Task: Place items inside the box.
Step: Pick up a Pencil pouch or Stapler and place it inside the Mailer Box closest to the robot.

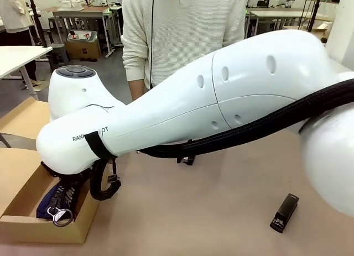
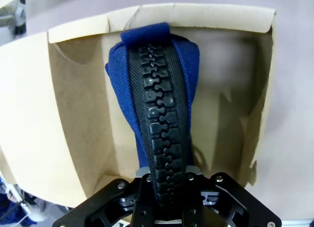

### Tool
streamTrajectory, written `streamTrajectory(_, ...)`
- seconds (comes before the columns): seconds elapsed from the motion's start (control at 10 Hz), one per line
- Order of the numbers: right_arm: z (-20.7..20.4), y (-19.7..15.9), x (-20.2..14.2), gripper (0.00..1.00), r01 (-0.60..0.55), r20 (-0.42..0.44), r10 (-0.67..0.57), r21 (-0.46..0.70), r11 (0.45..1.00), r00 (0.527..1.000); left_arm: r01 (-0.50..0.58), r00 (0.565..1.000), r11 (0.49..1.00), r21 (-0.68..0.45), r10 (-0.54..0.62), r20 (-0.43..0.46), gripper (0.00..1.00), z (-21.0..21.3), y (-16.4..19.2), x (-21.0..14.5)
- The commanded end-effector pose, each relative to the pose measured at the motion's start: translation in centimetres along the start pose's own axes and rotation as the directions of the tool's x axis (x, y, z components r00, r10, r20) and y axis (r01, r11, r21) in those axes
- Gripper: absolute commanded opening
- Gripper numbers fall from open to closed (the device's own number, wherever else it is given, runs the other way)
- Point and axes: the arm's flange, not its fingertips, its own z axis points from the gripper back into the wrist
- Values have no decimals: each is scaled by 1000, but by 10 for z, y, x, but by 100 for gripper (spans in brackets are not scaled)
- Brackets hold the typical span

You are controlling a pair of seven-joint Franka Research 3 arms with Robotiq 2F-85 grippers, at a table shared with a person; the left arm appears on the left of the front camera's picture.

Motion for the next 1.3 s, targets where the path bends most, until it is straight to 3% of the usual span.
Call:
streamTrajectory(0.0,2,11,0,64,16,22,-15,-17,1000,1000,2,1000,1000,-10,-2,15,100,0,-1,1)
streamTrajectory(0.1,1,11,0,70,14,20,-14,-17,1000,1000,2,1000,1000,-10,-2,15,100,0,-1,1)
streamTrajectory(0.2,1,11,-1,100,13,17,-12,-21,1000,1000,2,1000,1000,-10,-2,15,100,0,-1,1)
streamTrajectory(0.4,2,11,-2,100,12,-1,-12,-22,1000,1000,2,1000,1000,-10,-2,15,100,0,-1,1)
streamTrajectory(0.5,3,9,-2,87,11,-4,-11,-23,1000,1000,2,1000,1000,-10,-2,15,100,0,-1,1)
streamTrajectory(0.7,14,5,-3,100,2,-23,-2,11,1000,1000,2,1000,1000,-10,-2,15,100,0,-1,1)
streamTrajectory(0.9,38,-9,-7,100,-31,-57,36,82,996,998,2,1000,1000,-10,-2,15,100,0,-1,1)
streamTrajectory(1.0,63,-28,-7,100,-66,-60,74,124,990,995,2,1000,1000,-10,-2,15,100,0,-1,1)
streamTrajectory(1.2,119,-105,-9,100,-152,-122,181,215,965,976,2,1000,1000,-10,-2,15,100,0,-1,1)
